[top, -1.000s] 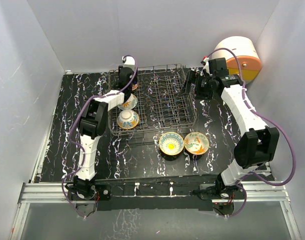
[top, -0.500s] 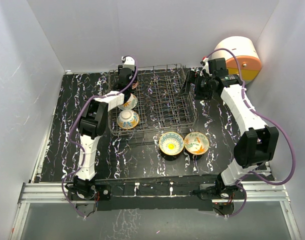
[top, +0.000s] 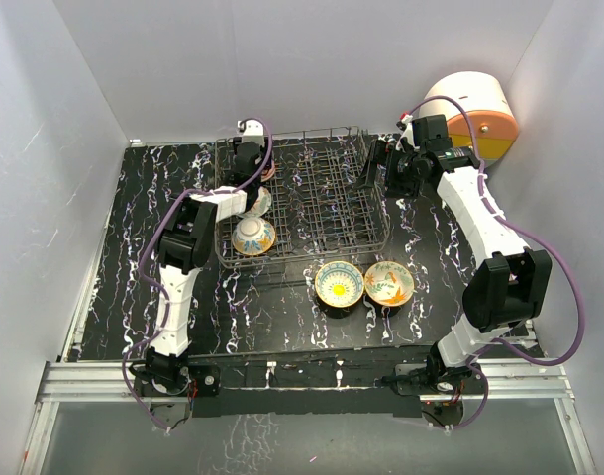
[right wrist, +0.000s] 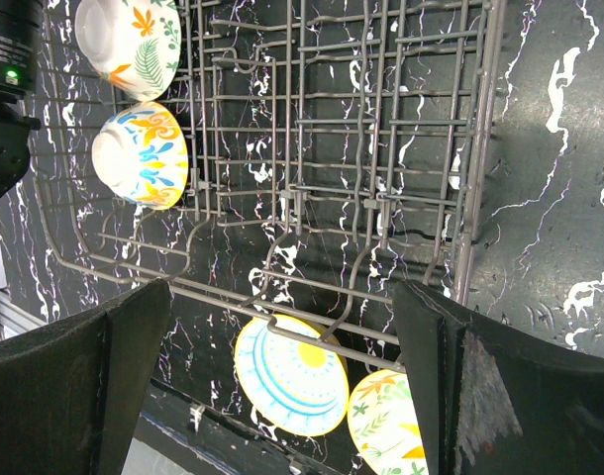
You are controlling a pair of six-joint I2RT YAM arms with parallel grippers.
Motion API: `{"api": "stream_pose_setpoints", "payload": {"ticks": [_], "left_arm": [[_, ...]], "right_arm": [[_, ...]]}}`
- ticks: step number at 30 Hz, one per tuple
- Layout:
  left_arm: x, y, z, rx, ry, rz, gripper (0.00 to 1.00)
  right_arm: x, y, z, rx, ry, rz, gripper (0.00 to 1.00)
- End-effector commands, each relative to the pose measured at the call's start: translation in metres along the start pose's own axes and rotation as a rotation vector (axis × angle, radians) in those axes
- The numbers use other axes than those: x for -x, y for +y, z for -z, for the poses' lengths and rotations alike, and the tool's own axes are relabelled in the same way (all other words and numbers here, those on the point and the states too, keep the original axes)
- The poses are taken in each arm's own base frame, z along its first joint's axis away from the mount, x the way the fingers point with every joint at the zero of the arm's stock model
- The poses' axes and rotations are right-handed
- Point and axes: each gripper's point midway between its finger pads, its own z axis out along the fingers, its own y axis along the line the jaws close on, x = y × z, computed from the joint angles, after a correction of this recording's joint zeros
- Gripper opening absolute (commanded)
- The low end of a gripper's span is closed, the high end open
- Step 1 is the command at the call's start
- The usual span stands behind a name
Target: Load the bowls into the dish rack
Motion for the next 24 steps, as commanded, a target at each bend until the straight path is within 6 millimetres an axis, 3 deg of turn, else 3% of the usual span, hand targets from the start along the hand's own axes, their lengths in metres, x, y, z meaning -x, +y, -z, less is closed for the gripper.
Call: {"api": "stream_pose_setpoints", "payload": {"ticks": [1, 5, 10, 19, 24], "left_arm": [[0.018, 0.006, -0.002, 0.013, -0.066, 0.086, 0.00], [0.007, 0.009, -0.003, 0.016, -0.042, 0.094, 0.00], [0.005, 0.008, -0.002, 0.012, -0.031, 0.097, 0.12], [0.018, 0.008, 0.010, -0.016, -0.020, 0.107, 0.56], [0.035, 0.004, 0.021, -0.048, -0.010, 0.116, 0.96]], "right_arm": [[0.012, 0.002, -0.002, 0.020, -0.042, 0.019, 0.99], [0.009, 0.000, -0.004, 0.018, -0.033, 0.016, 0.99], [0.008, -0.001, -0.005, 0.014, -0.032, 0.014, 0.99], [0.012, -0.001, 0.001, -0.001, -0.054, 0.023, 0.99], [0.013, 0.000, 0.004, 0.004, -0.067, 0.029, 0.99]]}}
